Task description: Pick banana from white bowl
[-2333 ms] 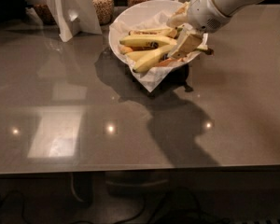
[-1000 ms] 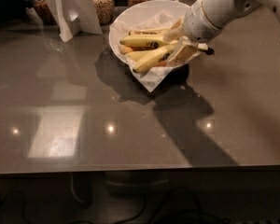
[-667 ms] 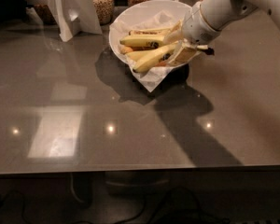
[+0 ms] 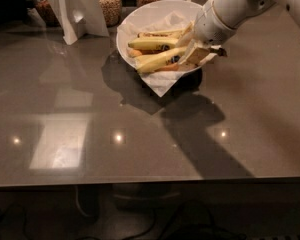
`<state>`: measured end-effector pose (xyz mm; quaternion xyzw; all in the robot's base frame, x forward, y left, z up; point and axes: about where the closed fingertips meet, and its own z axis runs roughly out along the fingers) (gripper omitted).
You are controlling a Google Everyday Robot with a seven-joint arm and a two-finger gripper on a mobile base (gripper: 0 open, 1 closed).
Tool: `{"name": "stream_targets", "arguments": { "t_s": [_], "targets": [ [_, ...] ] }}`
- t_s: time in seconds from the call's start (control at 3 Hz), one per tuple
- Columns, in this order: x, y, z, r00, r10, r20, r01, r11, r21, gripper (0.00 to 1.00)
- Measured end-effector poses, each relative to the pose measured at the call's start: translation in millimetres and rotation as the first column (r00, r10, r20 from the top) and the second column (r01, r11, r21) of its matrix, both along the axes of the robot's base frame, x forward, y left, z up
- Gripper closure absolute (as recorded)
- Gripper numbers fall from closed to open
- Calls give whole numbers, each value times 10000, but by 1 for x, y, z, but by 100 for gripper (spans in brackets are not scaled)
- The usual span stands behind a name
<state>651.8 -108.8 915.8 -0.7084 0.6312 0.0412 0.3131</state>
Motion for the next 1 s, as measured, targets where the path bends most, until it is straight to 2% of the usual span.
{"name": "stream_targets", "arguments": {
  "t_s": [0.33,0.67,1.0],
  "targets": [
    [-7,0,21,10000,-43,56,45,9996,-278,100],
    [-17,-2,48,9998,10,184,-4,9995,-302,100],
    [-42,-6,75,9983,521,278,-530,9981,312,100]
  ]
}}
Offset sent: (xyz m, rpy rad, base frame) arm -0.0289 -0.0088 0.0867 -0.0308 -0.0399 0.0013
